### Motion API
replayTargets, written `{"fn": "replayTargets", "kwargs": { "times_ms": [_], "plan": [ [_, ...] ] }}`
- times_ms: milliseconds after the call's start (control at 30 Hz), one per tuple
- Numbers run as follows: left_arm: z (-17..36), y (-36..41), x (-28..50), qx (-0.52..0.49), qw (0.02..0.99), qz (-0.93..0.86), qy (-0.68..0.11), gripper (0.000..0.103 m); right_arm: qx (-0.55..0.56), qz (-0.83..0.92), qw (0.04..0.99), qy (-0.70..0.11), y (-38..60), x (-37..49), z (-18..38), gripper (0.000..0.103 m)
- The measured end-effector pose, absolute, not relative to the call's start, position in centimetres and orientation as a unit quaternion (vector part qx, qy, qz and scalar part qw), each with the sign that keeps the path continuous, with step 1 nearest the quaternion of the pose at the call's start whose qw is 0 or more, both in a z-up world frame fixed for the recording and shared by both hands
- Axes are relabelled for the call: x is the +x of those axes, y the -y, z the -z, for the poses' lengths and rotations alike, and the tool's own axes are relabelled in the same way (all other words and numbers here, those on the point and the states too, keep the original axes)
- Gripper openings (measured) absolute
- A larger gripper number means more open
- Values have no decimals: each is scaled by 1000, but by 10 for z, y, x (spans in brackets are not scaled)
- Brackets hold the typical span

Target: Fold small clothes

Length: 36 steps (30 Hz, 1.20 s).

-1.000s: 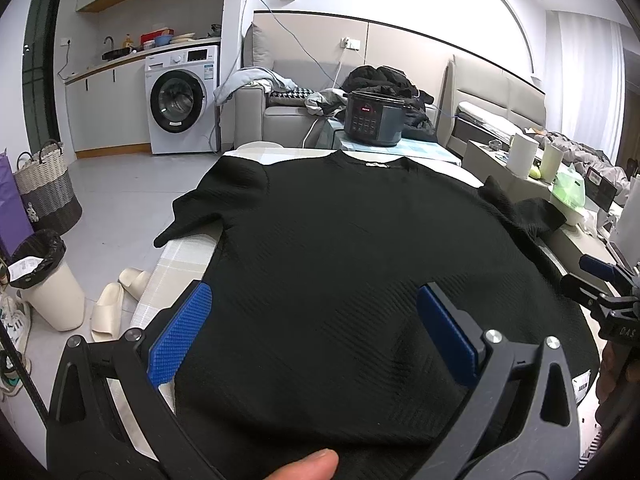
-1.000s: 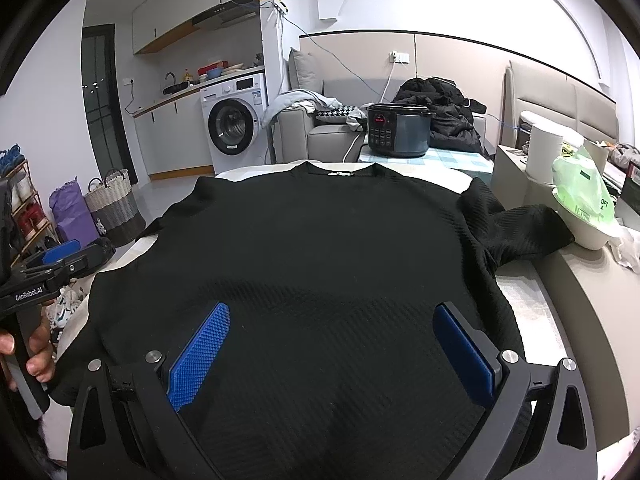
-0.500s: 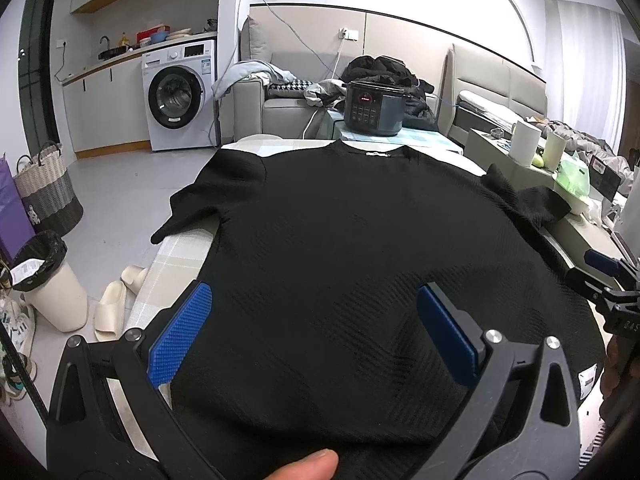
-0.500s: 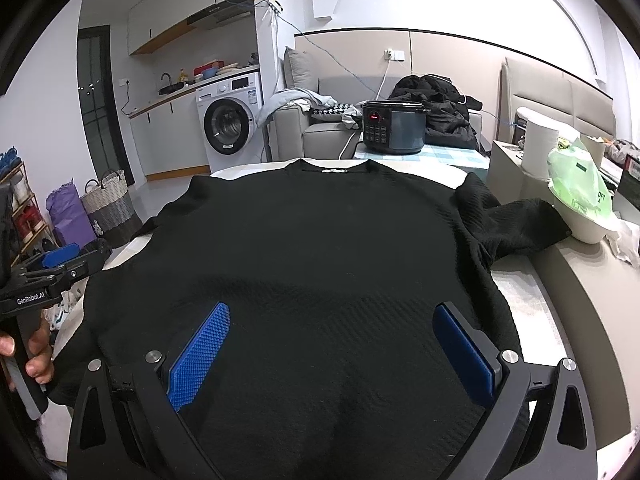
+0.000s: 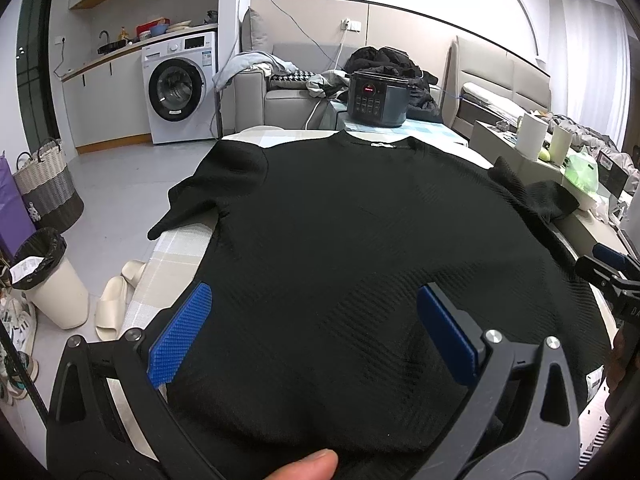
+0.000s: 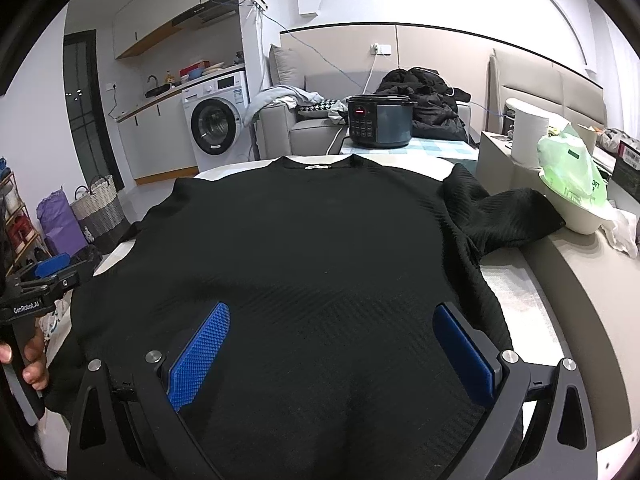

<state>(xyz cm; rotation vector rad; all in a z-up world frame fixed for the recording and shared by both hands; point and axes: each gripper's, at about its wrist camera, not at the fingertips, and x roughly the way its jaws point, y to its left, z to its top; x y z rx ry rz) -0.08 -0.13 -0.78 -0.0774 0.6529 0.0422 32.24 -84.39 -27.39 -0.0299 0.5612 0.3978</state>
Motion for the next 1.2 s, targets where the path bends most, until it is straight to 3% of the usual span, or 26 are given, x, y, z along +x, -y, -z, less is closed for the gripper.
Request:
{"fn": "replayTargets", "kwargs": {
  "times_ms": [800, 1100, 1200],
  "plan": [
    [6, 17, 68, -21, 940, 21, -339, 102, 10, -159, 953, -259, 858, 358, 262, 103],
    [11, 0, 119, -61, 934, 14, -351, 102, 60, -116, 941, -312, 891, 408, 268, 103],
    [14, -5, 136, -64, 933, 6, -354, 102, 93, -60, 938, -327, 917, 430, 273, 98]
  ]
}}
